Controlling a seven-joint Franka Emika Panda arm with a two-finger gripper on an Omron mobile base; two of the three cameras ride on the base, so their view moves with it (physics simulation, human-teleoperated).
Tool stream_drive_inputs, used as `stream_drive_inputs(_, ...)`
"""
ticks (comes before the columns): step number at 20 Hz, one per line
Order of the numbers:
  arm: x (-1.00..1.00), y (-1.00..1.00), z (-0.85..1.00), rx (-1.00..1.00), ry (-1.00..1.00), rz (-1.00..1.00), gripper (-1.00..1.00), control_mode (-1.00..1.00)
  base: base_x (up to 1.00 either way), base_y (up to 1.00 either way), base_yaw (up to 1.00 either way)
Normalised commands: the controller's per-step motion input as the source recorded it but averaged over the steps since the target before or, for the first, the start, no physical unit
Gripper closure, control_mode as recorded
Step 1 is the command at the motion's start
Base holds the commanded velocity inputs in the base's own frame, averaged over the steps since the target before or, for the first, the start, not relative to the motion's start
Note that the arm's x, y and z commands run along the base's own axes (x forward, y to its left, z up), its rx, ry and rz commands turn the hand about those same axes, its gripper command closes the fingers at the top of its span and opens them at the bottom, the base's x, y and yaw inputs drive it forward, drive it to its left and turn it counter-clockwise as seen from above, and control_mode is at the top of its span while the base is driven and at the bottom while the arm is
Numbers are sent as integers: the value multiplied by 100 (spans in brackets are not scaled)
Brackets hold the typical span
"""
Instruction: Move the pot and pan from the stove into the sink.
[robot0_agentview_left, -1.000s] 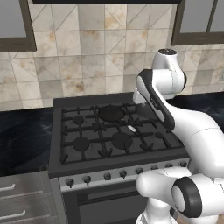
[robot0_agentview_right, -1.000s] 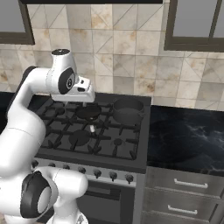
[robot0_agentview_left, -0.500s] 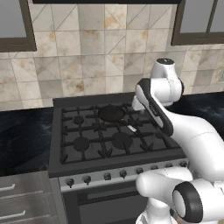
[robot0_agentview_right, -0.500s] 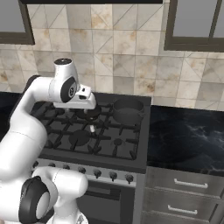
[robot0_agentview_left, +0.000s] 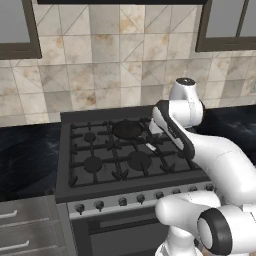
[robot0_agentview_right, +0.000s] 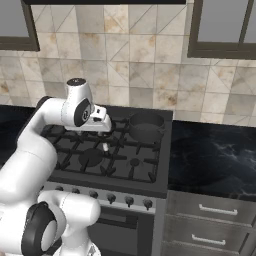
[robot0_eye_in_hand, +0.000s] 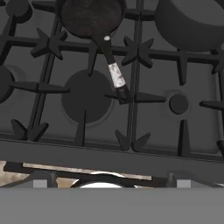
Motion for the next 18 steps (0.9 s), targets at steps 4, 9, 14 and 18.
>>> stream_drive_inputs(4, 30, 5, -33, 0, 0, 3, -100, -100, 0, 0, 0)
stream_drive_inputs(9, 36, 5, -36, -1, 0, 3, -100, -100, 0, 0, 0)
stream_drive_inputs(14, 33, 5, -41, -2, 0, 3, -100, -100, 0, 0, 0)
stream_drive_inputs(18, 27, 0, -39, -2, 0, 3, -100, -100, 0, 0, 0)
